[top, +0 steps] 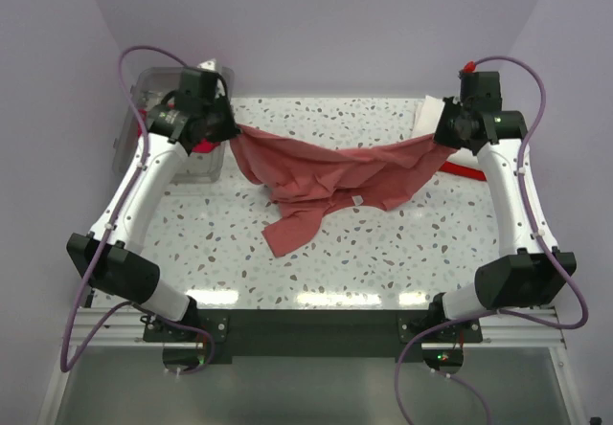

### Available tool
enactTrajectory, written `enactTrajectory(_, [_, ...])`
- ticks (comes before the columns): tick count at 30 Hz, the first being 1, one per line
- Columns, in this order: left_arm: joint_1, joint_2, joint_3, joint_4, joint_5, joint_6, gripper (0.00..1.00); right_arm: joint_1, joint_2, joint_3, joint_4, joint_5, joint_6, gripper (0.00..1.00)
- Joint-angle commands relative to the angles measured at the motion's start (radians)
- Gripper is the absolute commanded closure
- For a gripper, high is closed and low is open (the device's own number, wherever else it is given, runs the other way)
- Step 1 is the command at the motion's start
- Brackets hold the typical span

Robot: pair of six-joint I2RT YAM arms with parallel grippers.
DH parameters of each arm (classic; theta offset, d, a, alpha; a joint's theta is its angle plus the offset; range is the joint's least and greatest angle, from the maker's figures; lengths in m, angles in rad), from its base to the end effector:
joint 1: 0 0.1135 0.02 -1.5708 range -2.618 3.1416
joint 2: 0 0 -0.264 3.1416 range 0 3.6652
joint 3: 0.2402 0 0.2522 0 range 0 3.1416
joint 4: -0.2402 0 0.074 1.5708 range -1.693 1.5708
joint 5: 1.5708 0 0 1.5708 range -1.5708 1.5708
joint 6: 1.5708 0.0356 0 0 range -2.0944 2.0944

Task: Fold and stack the t-shirts
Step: Flatten the tshirt out

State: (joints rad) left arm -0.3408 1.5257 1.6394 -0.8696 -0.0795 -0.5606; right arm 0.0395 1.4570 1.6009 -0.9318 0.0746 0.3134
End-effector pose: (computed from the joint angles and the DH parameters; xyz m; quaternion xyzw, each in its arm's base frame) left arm 0.3066 -0.1057 0.3895 -0.1163 0.9101 -0.1396 0.3723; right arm 0.3010 0.0092 0.3927 0.1402 0.9131 0.0330 0.3814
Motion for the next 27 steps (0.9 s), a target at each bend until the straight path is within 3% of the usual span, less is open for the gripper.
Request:
enactTrajectory(1, [0.124, 0.019, 0.159, -0.071, 0.099, 0.079, 1.00, -0.023, 0.026, 0.181, -0.025, 0.050, -0.048, 1.00])
enactTrajectory(10, [0.229, 0.223, 0.805, -0.059, 0.255, 0.159, 1.00, -0.038, 0.150, 0.626, -0.070, 0.028, -0.065, 1.00])
enactTrajectory(12, [0.250, 0.183, 0.778, 0.077, 0.296, 0.156, 1.00, -0.038, 0.154, 0.677, -0.046, 0.013, -0.065, 1.00])
enactTrajectory(14, [0.250, 0.069, 0.628, 0.206, 0.345, 0.177, 1.00, -0.038, 0.117, 0.694, 0.000, -0.010, -0.073, 1.00])
enactTrajectory(15, [0.250, 0.027, 0.570, 0.325, 0.360, 0.185, 1.00, -0.036, 0.093, 0.679, 0.078, -0.015, -0.086, 1.00])
enactTrajectory(18, [0.250, -0.100, 0.433, 0.450, 0.397, 0.208, 1.00, -0.038, -0.041, 0.562, 0.264, -0.010, -0.134, 1.00])
enactTrajectory(22, [0.250, -0.194, 0.427, 0.478, 0.415, 0.199, 1.00, -0.036, -0.202, 0.444, 0.428, 0.022, -0.189, 1.00])
enactTrajectory(27, [0.250, -0.283, 0.410, 0.544, 0.446, 0.119, 1.00, -0.036, -0.286, 0.510, 0.462, 0.018, -0.198, 1.00])
